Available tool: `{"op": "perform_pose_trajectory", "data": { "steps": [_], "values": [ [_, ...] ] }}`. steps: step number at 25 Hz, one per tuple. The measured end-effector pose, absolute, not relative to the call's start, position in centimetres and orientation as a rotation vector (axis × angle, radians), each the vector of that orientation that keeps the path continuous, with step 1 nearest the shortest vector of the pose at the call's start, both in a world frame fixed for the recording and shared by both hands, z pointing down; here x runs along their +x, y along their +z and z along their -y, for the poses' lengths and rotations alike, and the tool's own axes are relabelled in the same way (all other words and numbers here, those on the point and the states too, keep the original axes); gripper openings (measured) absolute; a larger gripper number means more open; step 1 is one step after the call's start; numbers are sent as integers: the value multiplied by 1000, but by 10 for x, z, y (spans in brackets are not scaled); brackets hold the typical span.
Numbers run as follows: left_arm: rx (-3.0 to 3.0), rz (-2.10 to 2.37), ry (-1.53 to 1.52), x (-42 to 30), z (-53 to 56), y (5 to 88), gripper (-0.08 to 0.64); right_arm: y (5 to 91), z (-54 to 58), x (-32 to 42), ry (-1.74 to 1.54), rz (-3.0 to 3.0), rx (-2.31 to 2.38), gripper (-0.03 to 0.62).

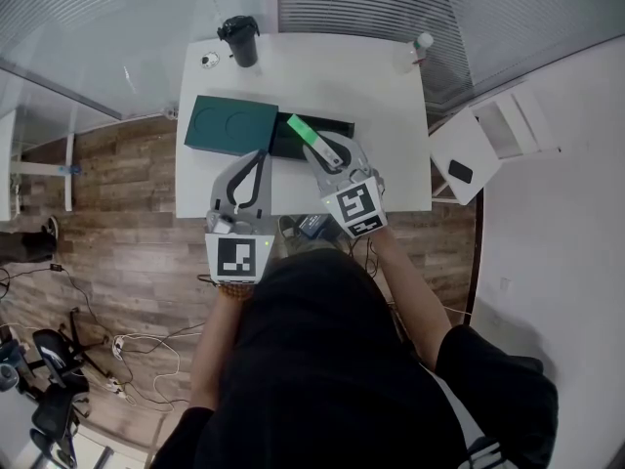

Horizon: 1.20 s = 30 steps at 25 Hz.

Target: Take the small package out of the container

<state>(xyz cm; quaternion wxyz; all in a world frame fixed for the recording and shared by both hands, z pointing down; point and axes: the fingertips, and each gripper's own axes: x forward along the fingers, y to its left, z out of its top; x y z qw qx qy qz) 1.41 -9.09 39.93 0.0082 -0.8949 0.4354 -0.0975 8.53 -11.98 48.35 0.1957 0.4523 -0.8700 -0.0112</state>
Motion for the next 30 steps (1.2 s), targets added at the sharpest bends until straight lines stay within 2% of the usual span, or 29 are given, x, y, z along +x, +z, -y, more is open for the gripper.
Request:
{"op": "perform_pose_trajectory", "data": {
  "steps": [11, 30],
  "values": [
    [-2771, -1369, -231, 20, 83, 390, -2, 394, 94, 85, -288, 2508, 1425, 91],
    [-2809, -1253, -180, 55, 74, 379, -2, 335, 63, 128, -477, 2495, 1673, 91]
  ]
}}
